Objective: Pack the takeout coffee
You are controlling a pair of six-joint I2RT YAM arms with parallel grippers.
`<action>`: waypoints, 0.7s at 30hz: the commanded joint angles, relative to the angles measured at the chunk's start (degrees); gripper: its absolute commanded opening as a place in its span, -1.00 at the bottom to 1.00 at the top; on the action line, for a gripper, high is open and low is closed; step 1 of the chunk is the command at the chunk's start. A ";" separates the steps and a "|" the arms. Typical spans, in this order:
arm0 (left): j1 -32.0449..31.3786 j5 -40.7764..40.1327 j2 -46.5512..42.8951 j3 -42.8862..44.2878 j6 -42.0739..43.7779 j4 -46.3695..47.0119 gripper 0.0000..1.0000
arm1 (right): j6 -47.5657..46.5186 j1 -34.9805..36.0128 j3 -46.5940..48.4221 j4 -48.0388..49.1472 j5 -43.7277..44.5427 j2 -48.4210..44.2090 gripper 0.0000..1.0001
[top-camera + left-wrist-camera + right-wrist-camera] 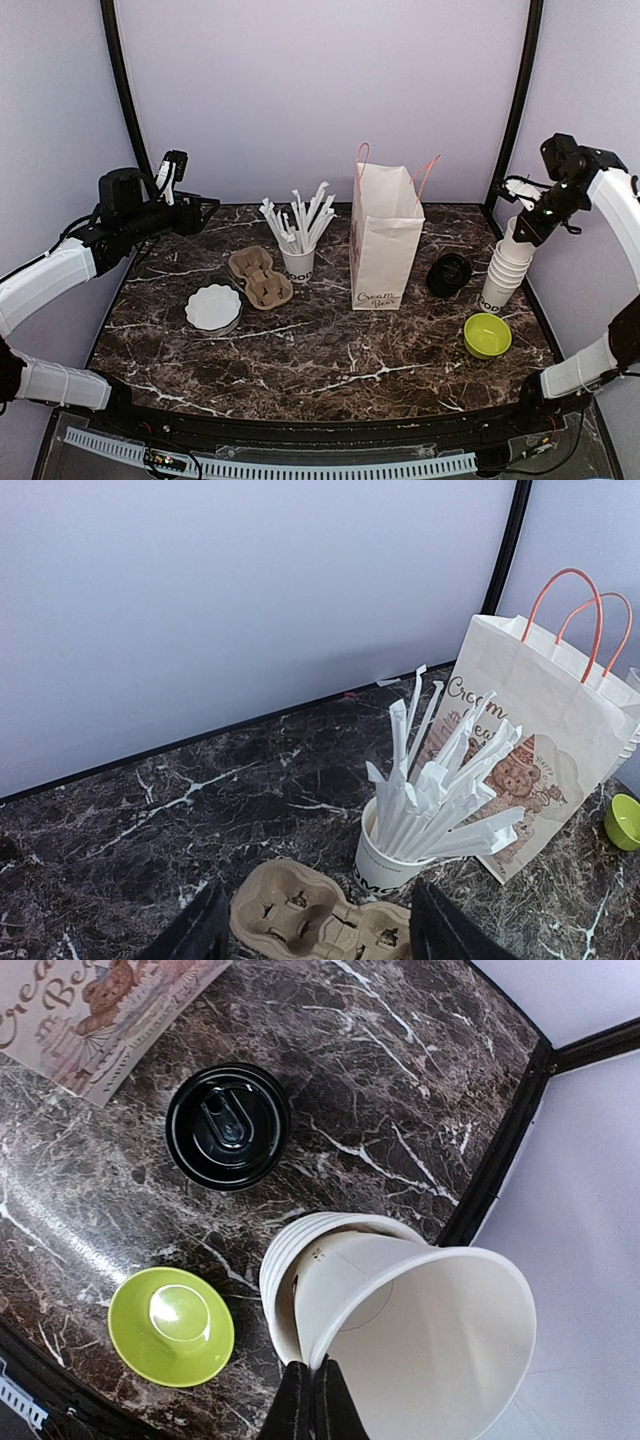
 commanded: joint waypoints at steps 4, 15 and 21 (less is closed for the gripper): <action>0.21 0.85 -1.31 -0.62 -0.06 1.56 0.28 | -1.78 0.94 7.73 -8.94 -0.52 -2.37 -1.00; 0.21 -1.24 -0.03 -0.67 1.64 1.03 0.28 | -2.11 9.79 14.59 -9.01 0.55 -7.95 -1.00; 0.21 -3.71 0.78 -0.03 3.67 -0.44 0.29 | -11.27 13.54 7.69 -8.88 -9.92 -7.99 -1.00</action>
